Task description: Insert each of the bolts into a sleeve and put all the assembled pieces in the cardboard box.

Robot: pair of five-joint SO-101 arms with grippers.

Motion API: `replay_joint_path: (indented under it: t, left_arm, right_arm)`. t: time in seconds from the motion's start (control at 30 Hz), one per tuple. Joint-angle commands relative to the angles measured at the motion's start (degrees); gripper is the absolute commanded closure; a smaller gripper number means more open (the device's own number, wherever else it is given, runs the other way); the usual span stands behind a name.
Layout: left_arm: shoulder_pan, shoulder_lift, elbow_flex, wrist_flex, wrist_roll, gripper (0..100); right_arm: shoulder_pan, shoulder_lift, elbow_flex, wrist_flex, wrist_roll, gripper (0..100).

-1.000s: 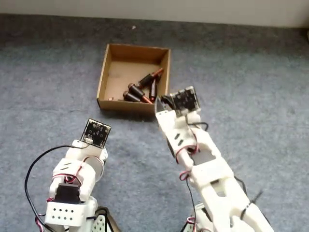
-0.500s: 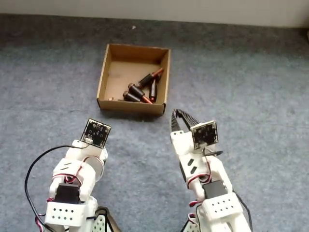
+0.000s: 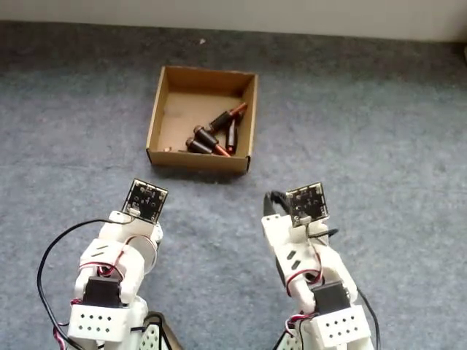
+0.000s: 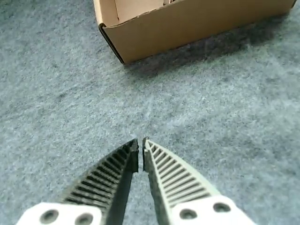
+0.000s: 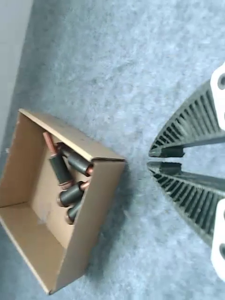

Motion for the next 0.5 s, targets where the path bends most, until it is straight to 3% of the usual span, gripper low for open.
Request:
replay_joint_path:
  t: [0.0,0.3,0.47]
  left_arm:
    - [-0.48,-0.48,1.54,-0.26,-0.35,96]
    - [-0.48,-0.48,1.54,-0.26,-0.35,96]
    - [-0.48,-0.48,1.54,-0.18,-0.35,96]
  right_arm:
    - [0.84,-4.88,8.31,11.82,0.44,99.3]
    - [0.84,-11.91,8.22,36.79,0.79,99.3]
    - [0.75,-11.82,8.22,38.29,0.7,99.3]
